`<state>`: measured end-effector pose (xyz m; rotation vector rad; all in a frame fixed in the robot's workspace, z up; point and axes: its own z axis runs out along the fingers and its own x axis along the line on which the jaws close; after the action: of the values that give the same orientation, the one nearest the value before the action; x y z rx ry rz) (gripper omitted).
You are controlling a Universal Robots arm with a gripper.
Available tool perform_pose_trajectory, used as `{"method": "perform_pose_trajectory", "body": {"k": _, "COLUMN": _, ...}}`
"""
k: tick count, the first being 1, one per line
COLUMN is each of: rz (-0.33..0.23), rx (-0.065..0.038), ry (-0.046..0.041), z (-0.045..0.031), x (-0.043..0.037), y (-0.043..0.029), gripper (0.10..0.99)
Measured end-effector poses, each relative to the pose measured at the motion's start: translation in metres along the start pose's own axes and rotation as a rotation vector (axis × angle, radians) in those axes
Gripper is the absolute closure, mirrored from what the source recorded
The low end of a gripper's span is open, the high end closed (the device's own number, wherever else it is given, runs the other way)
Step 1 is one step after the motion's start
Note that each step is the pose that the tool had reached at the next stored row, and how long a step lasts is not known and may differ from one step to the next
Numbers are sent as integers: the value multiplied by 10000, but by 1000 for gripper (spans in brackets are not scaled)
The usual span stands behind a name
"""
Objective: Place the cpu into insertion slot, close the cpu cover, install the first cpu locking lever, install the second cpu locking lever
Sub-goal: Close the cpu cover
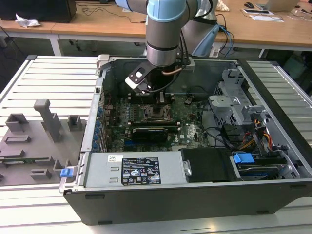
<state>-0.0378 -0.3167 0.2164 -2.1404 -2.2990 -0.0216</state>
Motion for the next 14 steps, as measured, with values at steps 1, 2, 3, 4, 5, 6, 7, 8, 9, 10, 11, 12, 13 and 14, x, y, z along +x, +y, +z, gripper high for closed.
{"method": "perform_pose_trajectory", "body": {"k": 1, "rz": -3, "rx": -2, "ry": -1, "z": -1, "x": 3, "y": -46, "gripper": 929}}
{"method": "perform_pose_trajectory", "body": {"k": 2, "rz": -2, "rx": -2, "ry": -1, "z": -1, "x": 6, "y": -80, "gripper": 929}}
{"method": "perform_pose_trajectory", "body": {"k": 3, "rz": -2, "rx": -1, "ry": -2, "z": -1, "x": 7, "y": -104, "gripper": 929}}
{"method": "perform_pose_trajectory", "body": {"k": 4, "rz": -5, "rx": -2, "ry": 0, "z": 2, "x": 9, "y": -124, "gripper": 929}}
{"method": "perform_pose_trajectory", "body": {"k": 5, "rz": -8, "rx": -2, "ry": 0, "z": 8, "x": 10, "y": -131, "gripper": 929}}
{"method": "perform_pose_trajectory", "body": {"k": 6, "rz": -11, "rx": -2, "ry": -1, "z": 35, "x": 9, "y": -136, "gripper": 929}}
{"method": "perform_pose_trajectory", "body": {"k": 7, "rz": -14, "rx": -2, "ry": -1, "z": 59, "x": 9, "y": -137, "gripper": 929}}
{"method": "perform_pose_trajectory", "body": {"k": 8, "rz": -13, "rx": -1, "ry": -1, "z": 72, "x": 9, "y": -138, "gripper": 929}}
{"method": "perform_pose_trajectory", "body": {"k": 9, "rz": -12, "rx": 0, "ry": -3, "z": 83, "x": 9, "y": -138, "gripper": 929}}
{"method": "perform_pose_trajectory", "body": {"k": 10, "rz": -12, "rx": 3, "ry": -6, "z": 89, "x": 8, "y": -139, "gripper": 929}}
{"method": "perform_pose_trajectory", "body": {"k": 11, "rz": -11, "rx": 6, "ry": -7, "z": 95, "x": 8, "y": -131, "gripper": 929}}
{"method": "perform_pose_trajectory", "body": {"k": 12, "rz": -11, "rx": 6, "ry": -9, "z": 102, "x": 6, "y": -120, "gripper": 929}}
{"method": "perform_pose_trajectory", "body": {"k": 13, "rz": -13, "rx": 7, "ry": -10, "z": 111, "x": 5, "y": -112, "gripper": 929}}
{"method": "perform_pose_trajectory", "body": {"k": 14, "rz": -12, "rx": 5, "ry": -8, "z": 116, "x": 5, "y": -103, "gripper": 929}}
